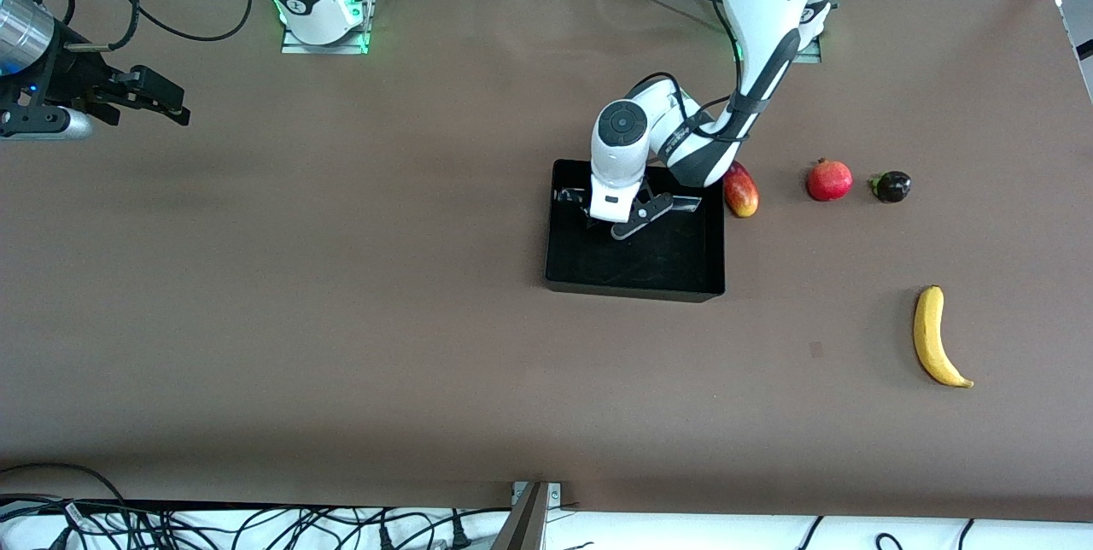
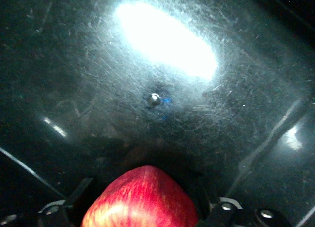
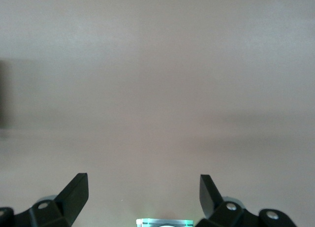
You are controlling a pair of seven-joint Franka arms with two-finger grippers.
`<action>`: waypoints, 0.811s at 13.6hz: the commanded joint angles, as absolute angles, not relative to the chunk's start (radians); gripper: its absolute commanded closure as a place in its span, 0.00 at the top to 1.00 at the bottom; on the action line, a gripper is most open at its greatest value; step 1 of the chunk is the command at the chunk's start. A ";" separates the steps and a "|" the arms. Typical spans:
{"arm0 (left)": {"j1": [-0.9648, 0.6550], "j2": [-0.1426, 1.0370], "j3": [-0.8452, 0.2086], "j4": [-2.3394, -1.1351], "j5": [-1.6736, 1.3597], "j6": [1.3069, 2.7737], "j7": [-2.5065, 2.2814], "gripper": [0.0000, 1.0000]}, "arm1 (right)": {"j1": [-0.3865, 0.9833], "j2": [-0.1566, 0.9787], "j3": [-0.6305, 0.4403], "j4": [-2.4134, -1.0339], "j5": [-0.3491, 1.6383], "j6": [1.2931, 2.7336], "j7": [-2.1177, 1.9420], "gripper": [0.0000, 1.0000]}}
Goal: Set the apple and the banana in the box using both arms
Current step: 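Open the left gripper to release the apple and lift away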
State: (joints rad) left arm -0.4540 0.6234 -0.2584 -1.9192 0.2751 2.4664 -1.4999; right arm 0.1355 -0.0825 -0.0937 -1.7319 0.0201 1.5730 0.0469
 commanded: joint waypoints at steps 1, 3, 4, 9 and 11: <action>-0.450 0.602 -0.262 -1.835 0.292 2.297 -1.505 1.00 | 0.117 -0.074 -0.071 -1.720 0.000 1.578 0.034 1.00; -0.381 0.583 -0.317 -1.752 0.285 2.147 -1.494 1.00 | 0.118 -0.046 -0.072 -1.675 0.000 1.575 0.031 1.00; -0.342 0.572 -0.334 -1.705 0.252 2.070 -1.455 1.00 | 0.123 -0.034 -0.071 -1.666 -0.006 1.572 0.029 1.00; -0.096 0.468 -0.318 -1.574 0.114 1.875 -0.989 1.00 | 0.143 -0.023 -0.069 -1.661 -0.046 1.584 0.049 1.00; -0.017 0.466 -0.257 -1.559 0.112 1.875 -0.736 1.00 | 0.144 -0.011 -0.069 -1.649 -0.049 1.607 0.048 1.00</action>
